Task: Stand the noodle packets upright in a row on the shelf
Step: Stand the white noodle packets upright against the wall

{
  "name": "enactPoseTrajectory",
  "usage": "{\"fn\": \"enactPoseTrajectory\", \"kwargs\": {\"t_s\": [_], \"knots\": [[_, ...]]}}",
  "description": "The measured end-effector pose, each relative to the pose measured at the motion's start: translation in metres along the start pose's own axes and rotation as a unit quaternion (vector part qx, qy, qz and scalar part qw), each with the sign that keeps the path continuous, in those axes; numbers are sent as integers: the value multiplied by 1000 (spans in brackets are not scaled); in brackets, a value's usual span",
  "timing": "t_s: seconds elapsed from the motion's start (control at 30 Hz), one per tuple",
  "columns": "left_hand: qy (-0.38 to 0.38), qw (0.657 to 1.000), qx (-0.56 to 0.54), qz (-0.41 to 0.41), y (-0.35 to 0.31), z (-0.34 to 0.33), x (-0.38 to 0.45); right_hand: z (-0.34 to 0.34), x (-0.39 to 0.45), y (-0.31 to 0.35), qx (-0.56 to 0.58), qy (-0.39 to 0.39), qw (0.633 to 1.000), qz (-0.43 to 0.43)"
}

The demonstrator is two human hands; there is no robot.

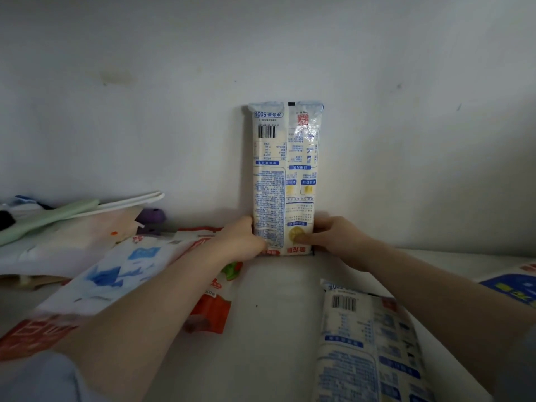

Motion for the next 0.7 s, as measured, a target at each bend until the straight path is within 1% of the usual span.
{"fn": "enactPoseTrajectory", "kwargs": {"t_s": [0.1,0.27,0.5,0.7], "knots": [[-13,1000,-19,-7,3,2,-1,3,-5,-2,12,-2,1000,2],[-32,999,-22,-15,4,2,1,6,-7,-6,-21,-26,999,-6],[-32,999,-32,11,9,3,4,6,-10,-3,-44,-33,998,-9],[-34,999,-18,15,7,3,3,5,-11,-1,-57,-42,997,-11]]}}
Point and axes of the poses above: each hand's wrist, its own x-axis towards the middle knuckle, its own z-axis out of the back of the hand, y = z × x, the point moved 6 cm from there along x, towards the middle knuckle, and after that the axes turned 15 degrees about z, right-handed, at the moved point
